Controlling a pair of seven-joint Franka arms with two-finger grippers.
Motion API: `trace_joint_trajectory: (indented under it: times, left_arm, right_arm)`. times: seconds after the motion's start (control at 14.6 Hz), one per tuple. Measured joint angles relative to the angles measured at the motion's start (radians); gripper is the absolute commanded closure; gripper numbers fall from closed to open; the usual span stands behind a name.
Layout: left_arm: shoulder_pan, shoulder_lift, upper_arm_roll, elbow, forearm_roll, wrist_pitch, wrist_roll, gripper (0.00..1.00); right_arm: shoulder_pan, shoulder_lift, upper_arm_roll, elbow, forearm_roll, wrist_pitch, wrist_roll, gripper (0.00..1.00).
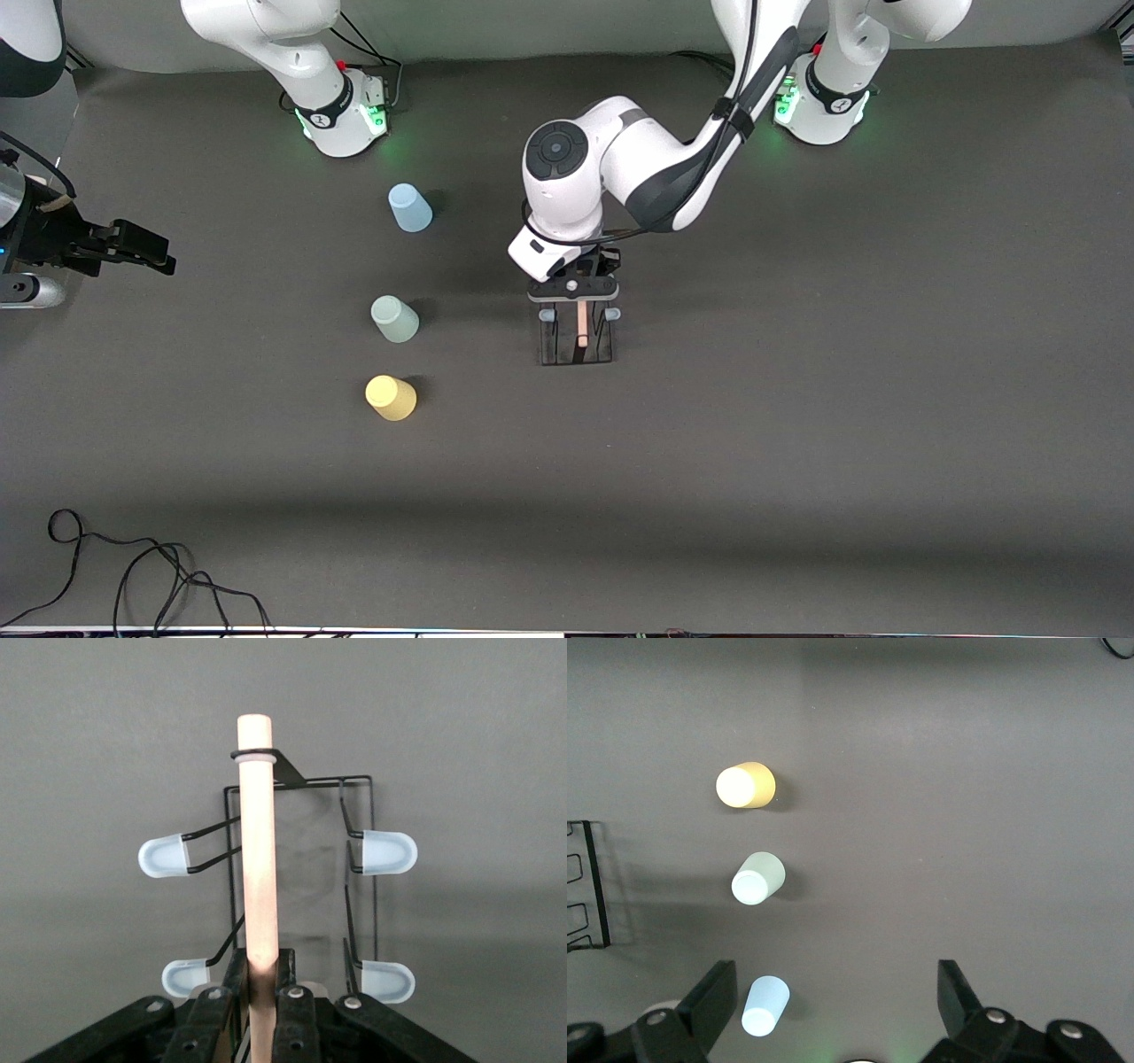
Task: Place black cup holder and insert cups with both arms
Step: 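Lower the black rack onto the table middle with the left gripper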
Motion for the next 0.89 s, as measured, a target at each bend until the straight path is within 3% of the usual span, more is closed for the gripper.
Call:
trace_joint_trajectory:
  times: [0.89]
  left_arm:
    - [-0.001, 0.010, 0.000, -0.003, 0.023, 0.067, 0.000, 1.00]
  right_arm:
    - [-0.001, 0.000, 0.000, 0.000, 0.000, -0.002, 0.000, 0.00]
